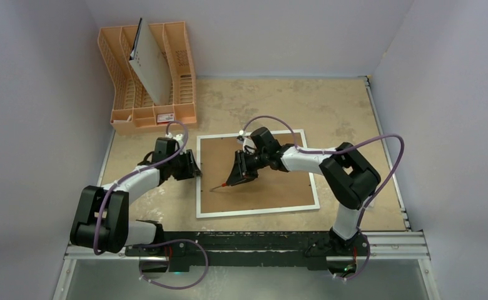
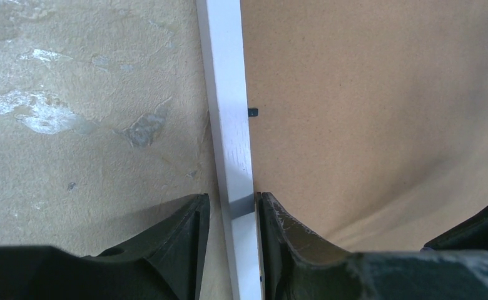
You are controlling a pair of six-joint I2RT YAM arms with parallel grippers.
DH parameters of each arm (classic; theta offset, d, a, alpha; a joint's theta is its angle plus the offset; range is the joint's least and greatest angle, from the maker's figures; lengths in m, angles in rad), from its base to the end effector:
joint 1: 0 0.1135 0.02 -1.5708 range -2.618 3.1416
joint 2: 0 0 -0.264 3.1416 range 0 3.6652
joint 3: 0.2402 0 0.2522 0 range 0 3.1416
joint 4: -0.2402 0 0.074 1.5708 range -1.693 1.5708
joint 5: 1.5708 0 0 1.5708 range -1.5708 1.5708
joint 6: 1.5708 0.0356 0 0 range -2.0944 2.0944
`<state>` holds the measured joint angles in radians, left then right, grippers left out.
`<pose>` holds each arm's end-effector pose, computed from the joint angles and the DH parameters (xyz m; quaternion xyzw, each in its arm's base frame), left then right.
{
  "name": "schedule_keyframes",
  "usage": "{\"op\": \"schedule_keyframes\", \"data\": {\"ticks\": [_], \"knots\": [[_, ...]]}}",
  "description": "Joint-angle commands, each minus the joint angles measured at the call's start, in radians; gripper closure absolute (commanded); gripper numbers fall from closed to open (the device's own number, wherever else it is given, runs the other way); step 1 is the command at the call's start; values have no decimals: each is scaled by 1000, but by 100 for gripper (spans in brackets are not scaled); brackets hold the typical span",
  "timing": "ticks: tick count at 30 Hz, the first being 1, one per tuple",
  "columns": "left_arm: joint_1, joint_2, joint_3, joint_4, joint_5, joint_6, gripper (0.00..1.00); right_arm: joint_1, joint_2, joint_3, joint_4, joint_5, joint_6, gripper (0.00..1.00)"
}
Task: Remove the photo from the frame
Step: Release the photo frame item from the photo frame.
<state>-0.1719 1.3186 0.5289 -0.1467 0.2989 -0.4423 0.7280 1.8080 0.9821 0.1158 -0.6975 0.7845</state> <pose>0.2280 -0.0502 0.1504 -0.0806 0.9372 -0.2281 0.2512 0.2603 0.2626 0.1647 -0.1184 0.8578 0.4949 0.0721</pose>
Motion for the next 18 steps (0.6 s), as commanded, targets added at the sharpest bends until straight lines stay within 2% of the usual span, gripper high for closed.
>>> {"op": "schedule_keyframes", "data": {"ticks": [1,7,18], "knots": [[-18,16,3,6,-25,28,65,4,18,35,38,8,39,100],[-38,24,3,-2,-55,30,70,11,41,36,61,-4,59,100],[-62,41,4,4,-65,40,72,34,84,58,78,-25,77,100]]}}
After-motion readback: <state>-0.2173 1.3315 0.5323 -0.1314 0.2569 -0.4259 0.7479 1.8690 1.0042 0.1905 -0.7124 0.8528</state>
